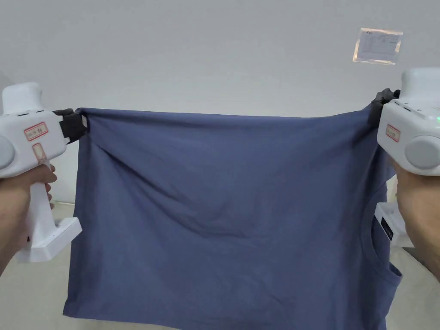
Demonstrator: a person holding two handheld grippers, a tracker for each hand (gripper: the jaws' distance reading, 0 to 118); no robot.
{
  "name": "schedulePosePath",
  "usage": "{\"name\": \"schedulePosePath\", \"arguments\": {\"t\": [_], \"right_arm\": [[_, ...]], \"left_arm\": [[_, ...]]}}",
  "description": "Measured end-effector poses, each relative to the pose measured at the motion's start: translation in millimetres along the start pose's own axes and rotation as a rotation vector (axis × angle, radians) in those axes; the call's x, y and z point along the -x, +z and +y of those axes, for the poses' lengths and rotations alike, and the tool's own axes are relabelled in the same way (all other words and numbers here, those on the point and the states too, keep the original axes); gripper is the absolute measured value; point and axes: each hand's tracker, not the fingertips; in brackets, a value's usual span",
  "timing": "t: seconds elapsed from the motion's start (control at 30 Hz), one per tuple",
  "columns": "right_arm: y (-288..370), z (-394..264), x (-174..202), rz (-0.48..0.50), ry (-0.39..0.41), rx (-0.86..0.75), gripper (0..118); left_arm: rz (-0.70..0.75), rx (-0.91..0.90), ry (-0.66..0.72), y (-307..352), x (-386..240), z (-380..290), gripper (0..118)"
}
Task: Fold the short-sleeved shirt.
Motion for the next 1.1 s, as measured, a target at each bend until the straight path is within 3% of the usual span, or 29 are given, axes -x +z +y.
{"name": "schedulePosePath", "arguments": {"t": [0.47,0.7,0.8,0.9,1.1], "right_arm": [[-121.6,-33.3,2.4,0.011,0.079,0.087,3],[-168.7,-71.2,6.6,0.023,0.056,0.121,3],[-181.6,-93.4,2.2,0.046,-0.018,0.125,3],[-194.1,-106.6,4.1,0.037,0.038,0.152,3],[-190.3,-135.7,-4.7,0.056,0.019,0.154,3]], "left_arm": [[-0.007,0.088,-0.022,-124.0,20.4,-23.4,7],[0.015,0.128,-0.035,-167.8,32.4,-51.2,7],[0.026,0.153,-0.022,-182.5,35.0,-62.4,7],[0.014,0.161,-0.017,-192.9,36.3,-73.7,7],[-0.003,0.169,-0.001,-196.5,42.5,-101.3,7]]}}
